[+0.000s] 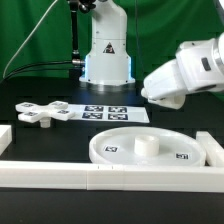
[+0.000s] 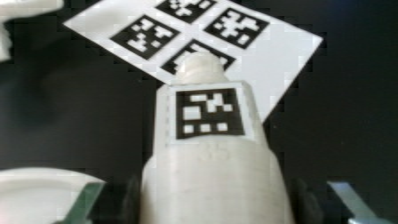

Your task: Assemble round table

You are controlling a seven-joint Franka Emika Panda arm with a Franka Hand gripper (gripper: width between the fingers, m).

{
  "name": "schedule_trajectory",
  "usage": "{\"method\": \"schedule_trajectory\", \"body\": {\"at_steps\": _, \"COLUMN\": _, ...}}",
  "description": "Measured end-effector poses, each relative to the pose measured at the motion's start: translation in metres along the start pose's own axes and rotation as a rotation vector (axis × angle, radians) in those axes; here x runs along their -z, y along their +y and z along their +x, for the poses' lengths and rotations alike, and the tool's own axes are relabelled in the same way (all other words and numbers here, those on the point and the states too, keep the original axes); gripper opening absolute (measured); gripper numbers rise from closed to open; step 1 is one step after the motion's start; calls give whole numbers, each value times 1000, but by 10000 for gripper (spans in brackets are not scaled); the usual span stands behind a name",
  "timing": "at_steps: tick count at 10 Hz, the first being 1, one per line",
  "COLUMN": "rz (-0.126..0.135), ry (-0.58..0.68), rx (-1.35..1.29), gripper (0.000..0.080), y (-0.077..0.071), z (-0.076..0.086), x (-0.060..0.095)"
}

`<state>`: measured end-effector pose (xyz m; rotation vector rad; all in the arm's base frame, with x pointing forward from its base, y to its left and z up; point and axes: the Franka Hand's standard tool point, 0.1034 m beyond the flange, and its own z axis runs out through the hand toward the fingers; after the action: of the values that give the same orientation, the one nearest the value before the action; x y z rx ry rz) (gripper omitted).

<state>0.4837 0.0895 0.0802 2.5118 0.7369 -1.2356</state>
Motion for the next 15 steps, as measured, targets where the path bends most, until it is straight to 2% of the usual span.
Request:
{"method": "schedule_trajectory", "body": {"at_steps": 2, "rz": -2, "ry": 20, "rx": -1, "gripper": 407, "y": 1, "z": 3, "x": 0}}
{"method": "schedule_trajectory", "body": {"at_steps": 3, "rz": -10, "ry": 121, "rx": -8, "gripper": 407, "y": 5, "z": 12, "x": 5}}
{"method": "schedule_trajectory", "body": {"at_steps": 4, "rz": -4, "ry": 171, "rx": -12, "gripper": 407, "y": 5, "z": 10, "x": 4}}
{"method": "schedule_trajectory", "body": {"at_steps": 6, "rz": -10, "ry": 244, "rx": -26, "gripper": 407, "y": 20, "z": 2, "x": 18}}
{"method": "schedule_trajectory", "body": {"at_steps": 7, "rz": -22, "ry": 326, "rx": -22, "gripper": 407, "y": 32, "z": 2, "x": 28}}
{"method": "schedule_trajectory", "body": {"at_steps": 8, "rz": -34, "ry": 398, "rx": -23, "gripper": 407, "y": 38, "z": -1, "x": 35}}
{"method": "schedule_trajectory", "body": {"at_steps": 11, "rz": -64, "ry": 589, "rx": -26, "gripper": 407, "y": 43, "z": 5, "x": 38}}
{"method": "schedule_trajectory", "body": {"at_steps": 12, "rz": -82, "ry": 692, "rx": -25, "gripper": 407, "y": 46, "z": 9, "x": 42}}
{"method": "schedule_trajectory", "body": {"at_steps": 13, "rz": -75, "ry": 757, "rx": -44, "gripper": 407, "y": 46, "z": 8, "x": 44}}
{"method": "schedule_trajectory", "body": {"at_steps": 15, "rz": -30, "ry": 834, "rx": -97, "gripper": 407, "y": 45, "z": -4, "x": 64}}
